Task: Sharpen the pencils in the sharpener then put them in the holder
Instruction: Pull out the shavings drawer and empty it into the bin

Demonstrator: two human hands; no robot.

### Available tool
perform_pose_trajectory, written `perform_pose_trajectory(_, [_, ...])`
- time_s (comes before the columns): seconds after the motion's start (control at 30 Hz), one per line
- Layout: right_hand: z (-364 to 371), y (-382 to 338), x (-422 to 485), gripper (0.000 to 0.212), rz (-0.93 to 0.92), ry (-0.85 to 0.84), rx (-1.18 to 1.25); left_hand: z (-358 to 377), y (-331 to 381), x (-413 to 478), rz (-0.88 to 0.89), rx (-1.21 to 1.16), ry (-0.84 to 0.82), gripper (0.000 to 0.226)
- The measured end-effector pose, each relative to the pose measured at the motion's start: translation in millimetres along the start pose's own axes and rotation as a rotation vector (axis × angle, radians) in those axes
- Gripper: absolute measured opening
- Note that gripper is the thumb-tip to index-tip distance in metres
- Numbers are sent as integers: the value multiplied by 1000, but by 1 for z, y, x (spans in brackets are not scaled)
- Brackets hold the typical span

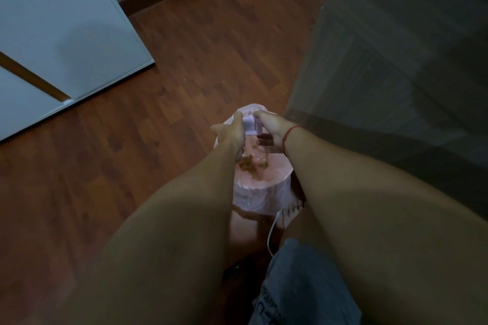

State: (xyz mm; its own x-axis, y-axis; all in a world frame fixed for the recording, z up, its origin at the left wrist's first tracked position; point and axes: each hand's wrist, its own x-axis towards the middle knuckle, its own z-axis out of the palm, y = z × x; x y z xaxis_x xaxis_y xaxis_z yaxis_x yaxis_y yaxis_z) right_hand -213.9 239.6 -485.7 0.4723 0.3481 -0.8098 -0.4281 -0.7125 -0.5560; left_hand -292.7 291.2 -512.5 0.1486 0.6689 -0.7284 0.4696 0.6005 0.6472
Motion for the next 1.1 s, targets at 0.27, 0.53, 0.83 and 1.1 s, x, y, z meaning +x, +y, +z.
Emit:
perform_pose_trajectory(0.27, [-1,-1,0,32,25,7,21,-5,4,-2,40,26,-43,54])
perform_pose_trajectory(0.53, [-6,-5,-3,40,17,-31,-152,-6,6,-7,-40,83,-68,57])
perform_pose_trajectory(0.83, [-15,-1,-6,38,39,-43,-88,-5,10,-13,28,94,-115,52])
perform_pose_trajectory(1.1, [-25,0,-23,14,49,-117,-80,-18,13,-23,149,242,-180,48])
